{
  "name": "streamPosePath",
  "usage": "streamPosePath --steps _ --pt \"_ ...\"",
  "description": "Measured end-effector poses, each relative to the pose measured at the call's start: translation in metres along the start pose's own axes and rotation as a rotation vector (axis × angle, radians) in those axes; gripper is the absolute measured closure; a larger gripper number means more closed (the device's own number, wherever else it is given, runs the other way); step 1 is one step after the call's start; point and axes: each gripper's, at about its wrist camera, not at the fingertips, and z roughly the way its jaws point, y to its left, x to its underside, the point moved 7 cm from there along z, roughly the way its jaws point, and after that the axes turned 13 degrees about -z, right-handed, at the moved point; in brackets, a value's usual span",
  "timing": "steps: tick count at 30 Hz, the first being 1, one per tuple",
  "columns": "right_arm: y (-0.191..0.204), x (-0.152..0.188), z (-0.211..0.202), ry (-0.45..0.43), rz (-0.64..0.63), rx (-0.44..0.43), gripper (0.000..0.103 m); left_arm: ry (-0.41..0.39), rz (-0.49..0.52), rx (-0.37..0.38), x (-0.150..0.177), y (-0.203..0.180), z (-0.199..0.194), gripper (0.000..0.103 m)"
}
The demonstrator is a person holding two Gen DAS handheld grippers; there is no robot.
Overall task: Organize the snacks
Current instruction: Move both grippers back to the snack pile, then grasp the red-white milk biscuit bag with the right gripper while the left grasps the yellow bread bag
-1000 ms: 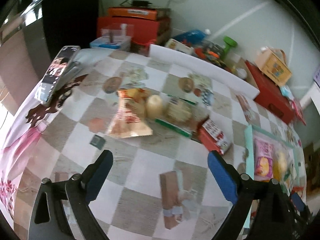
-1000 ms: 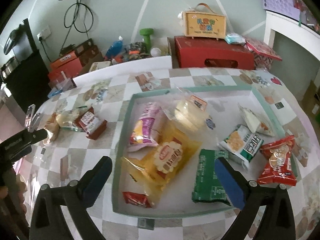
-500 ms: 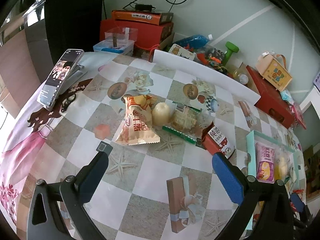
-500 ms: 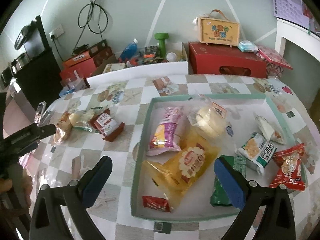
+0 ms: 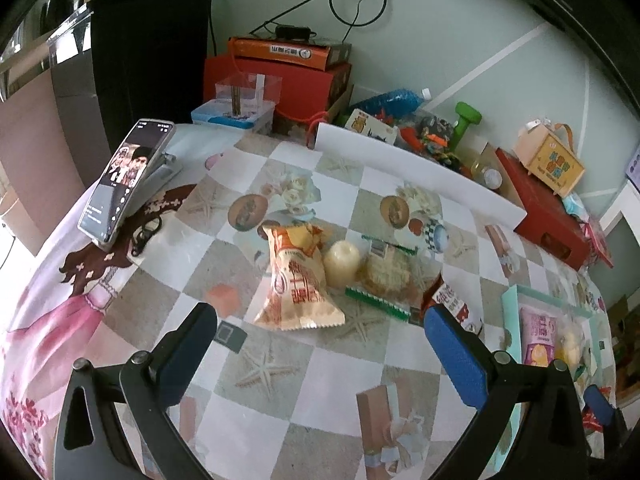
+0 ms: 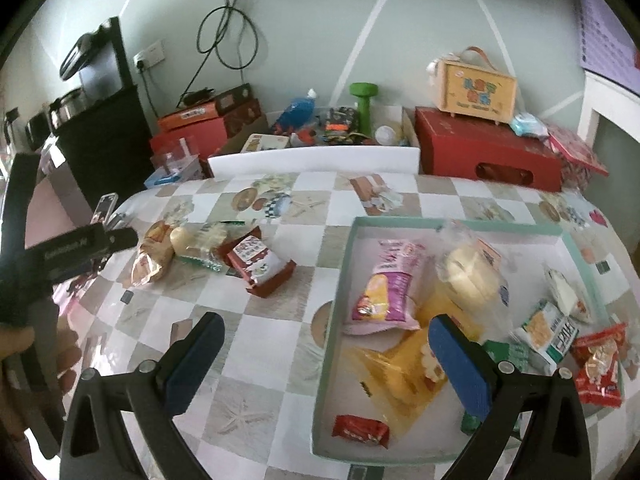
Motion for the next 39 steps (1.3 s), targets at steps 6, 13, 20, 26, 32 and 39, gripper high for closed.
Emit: streamPosePath --steps 6,13,20,26,32,39 --pt "0.015 -0.01 0.009 0.004 -0.033 -0.019 0.0 -0.007 -0.009 0.013 -0.012 0.008 0.008 0.0" --pt "0.035 -0.027 0.028 0.024 -0.055 -0.052 0.0 0.021 -0.034 0.009 -0.018 0.023 0.022 0.0" --pt "0.05 -0.044 0.064 0.078 -0.075 -0.079 0.002 0.047 -0.072 0.026 -0.025 0.034 0.039 0.0" --pt "0.06 -0.052 0.097 0.134 -0.122 -0.084 0.01 0.084 -0.142 0.052 -0.028 0.041 0.056 0.0" --pt "0.067 -0.05 0.13 0.21 -0.145 -0.085 0.021 0.123 -0.176 0.064 -0.024 0.043 0.072 0.001" --pt "0.069 -0.045 0.151 0.248 -0.157 -0.065 0.031 0.158 -0.178 0.067 -0.019 0.04 0.084 0.028"
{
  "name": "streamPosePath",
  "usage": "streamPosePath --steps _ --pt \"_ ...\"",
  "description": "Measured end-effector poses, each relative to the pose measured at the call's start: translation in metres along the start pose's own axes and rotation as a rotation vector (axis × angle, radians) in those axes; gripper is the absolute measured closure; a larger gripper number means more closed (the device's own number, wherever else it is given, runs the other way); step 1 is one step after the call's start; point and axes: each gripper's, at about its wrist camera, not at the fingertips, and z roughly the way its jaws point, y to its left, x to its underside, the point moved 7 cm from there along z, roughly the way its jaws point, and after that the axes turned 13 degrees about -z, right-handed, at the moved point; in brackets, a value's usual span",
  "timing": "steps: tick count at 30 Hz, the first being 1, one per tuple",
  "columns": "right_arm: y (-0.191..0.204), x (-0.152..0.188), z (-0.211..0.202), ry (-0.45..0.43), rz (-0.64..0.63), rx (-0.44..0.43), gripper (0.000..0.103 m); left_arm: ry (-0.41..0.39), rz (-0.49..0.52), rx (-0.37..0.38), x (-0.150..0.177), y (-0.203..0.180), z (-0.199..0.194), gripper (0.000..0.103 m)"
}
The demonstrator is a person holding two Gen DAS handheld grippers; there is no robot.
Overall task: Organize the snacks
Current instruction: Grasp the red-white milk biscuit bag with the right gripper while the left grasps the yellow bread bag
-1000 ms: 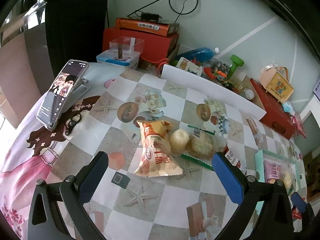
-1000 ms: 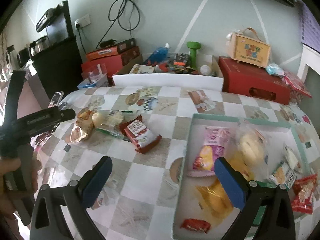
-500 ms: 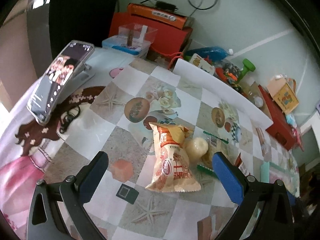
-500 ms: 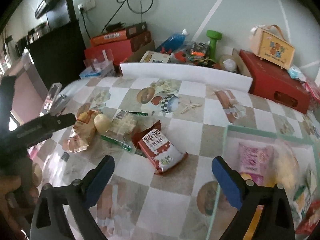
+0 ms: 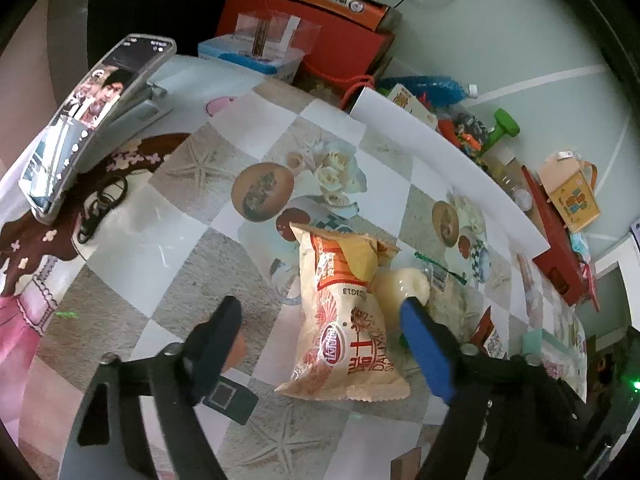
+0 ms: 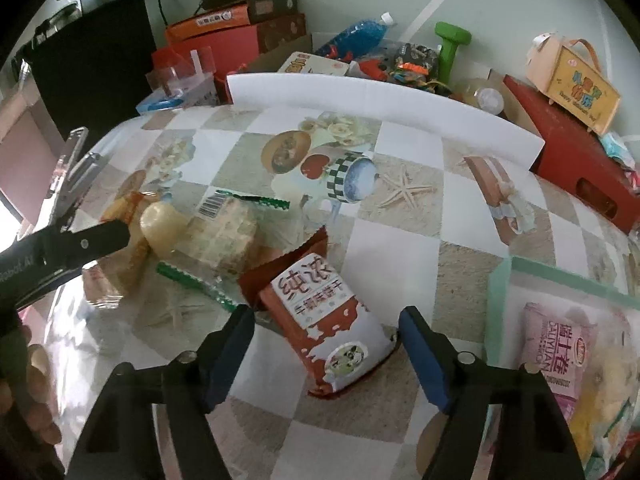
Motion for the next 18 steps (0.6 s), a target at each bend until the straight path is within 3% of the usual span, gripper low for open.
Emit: streamPosePath --steps 1,5,7,11,18 --pt "0.0 0.0 0.0 0.001 0.001 0.002 0.036 0.002 -0.002 -0.002 0.0 0.0 0.001 0.035" --pt "0.0 -0.002 0.002 0.002 0.003 0.002 0.042 0.009 0.002 0.009 0.002 -0.002 0.0 0.048" --pt "0.001 -0.002 0.001 0.001 -0.001 0.007 0.047 0.015 0.008 0.009 0.003 -0.004 -0.001 0.061" --pt "0.002 0.001 -0.002 -0.001 0.006 0.001 0.058 0.024 0.014 -0.011 0.006 -0.004 -0.005 0.064" --pt "0.007 0.011 -0.011 -0.009 0.024 -0.014 0.06 0.023 0.008 -0.026 0.009 -0.003 -0.018 0.068"
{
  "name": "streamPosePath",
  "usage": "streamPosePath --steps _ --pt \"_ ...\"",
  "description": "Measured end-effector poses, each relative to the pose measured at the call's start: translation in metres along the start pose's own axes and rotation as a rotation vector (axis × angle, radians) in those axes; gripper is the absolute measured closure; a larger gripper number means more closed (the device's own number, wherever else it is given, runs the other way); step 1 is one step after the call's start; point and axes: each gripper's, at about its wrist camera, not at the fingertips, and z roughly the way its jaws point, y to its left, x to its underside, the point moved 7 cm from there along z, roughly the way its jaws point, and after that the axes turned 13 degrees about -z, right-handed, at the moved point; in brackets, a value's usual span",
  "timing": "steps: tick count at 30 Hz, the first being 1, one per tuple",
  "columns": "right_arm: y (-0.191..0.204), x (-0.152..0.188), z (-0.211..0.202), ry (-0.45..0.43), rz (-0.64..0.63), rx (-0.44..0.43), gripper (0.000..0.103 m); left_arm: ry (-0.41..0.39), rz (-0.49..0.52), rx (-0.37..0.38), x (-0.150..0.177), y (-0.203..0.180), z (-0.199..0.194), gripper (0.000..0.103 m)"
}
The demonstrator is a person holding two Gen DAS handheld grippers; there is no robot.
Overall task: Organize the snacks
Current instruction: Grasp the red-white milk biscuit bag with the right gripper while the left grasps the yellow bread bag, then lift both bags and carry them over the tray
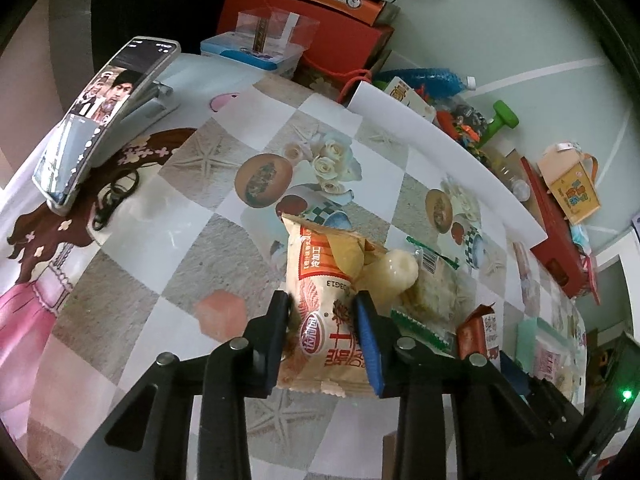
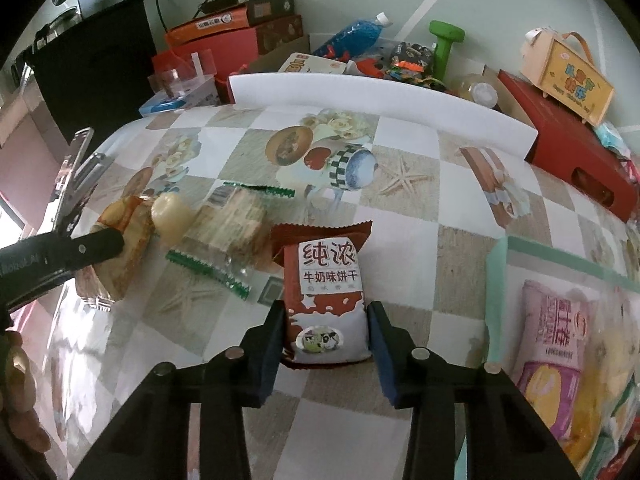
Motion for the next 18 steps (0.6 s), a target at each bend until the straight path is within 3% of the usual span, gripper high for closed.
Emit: streamPosePath --steps 6,9,18 --pt "0.007 0.015 -0.015 -0.016 0.033 -0.023 0.06 -0.008 -0.003 0.005 0.007 -0.001 -0.013 0.069" --pt "0.009 0.024 -0.025 -0.026 0.043 -0.025 0.06 -0.016 0.005 0.019 0.01 -0.004 -0.021 0.076" --pt "0.005 0.045 -0.059 -0.061 0.059 -0.014 0.06 0.001 0.059 0.014 0.024 -0.016 -0.023 0.076"
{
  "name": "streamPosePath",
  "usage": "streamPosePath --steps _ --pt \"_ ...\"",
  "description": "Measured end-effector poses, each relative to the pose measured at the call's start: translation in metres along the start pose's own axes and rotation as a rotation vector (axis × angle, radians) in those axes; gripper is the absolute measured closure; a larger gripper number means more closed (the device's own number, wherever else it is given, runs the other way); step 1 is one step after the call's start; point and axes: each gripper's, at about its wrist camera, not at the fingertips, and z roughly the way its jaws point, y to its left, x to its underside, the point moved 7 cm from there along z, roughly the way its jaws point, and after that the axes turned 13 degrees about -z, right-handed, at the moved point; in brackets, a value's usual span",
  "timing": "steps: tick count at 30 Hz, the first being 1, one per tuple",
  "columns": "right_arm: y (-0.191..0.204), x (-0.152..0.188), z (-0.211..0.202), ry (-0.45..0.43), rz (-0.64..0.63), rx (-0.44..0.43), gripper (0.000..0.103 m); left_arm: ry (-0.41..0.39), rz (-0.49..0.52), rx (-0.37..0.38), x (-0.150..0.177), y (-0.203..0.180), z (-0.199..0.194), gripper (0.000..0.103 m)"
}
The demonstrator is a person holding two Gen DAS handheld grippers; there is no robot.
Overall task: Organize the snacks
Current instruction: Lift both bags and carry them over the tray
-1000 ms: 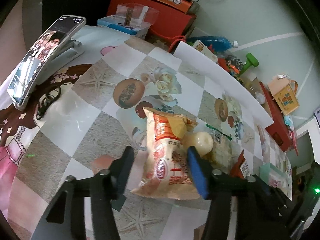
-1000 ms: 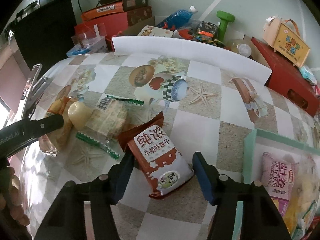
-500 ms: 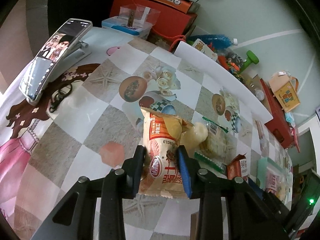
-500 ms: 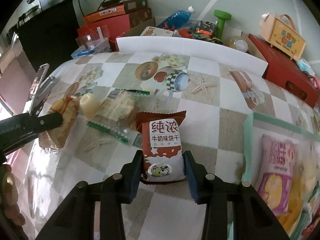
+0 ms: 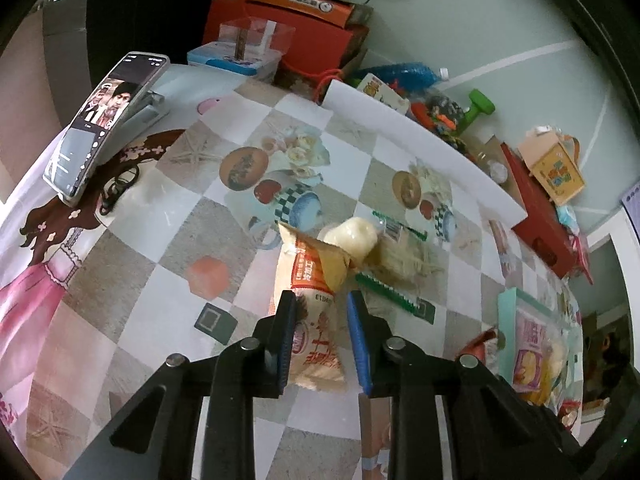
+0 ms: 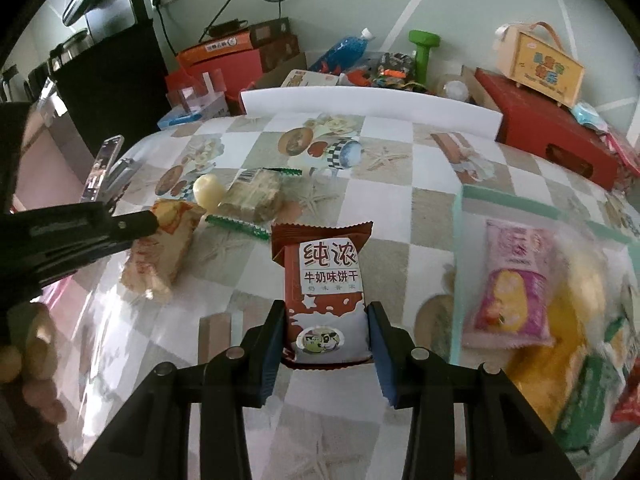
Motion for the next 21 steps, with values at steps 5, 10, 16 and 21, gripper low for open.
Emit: streamPosePath --steps 5,10,16,21 --pt "-0.004 0.017 -0.013 0.009 0.024 0.0 0.06 0.018 -0.001 -0.026 0.004 0.003 0.009 0.075" --pt "-0.007 0.023 -0.015 0.014 0.035 0.004 0.06 0.069 0.003 -0.04 0.014 0.002 0.023 0.053" --pt "-0.002 0.02 -0.018 -0.001 0.025 -0.006 0.06 0.069 0.021 -0.071 0.018 0.0 0.03 0.053" --pt "0.001 0.013 -0.031 -0.043 0.019 -0.013 0.06 0.044 0.029 -0.078 0.016 -0.001 0.023 0.06"
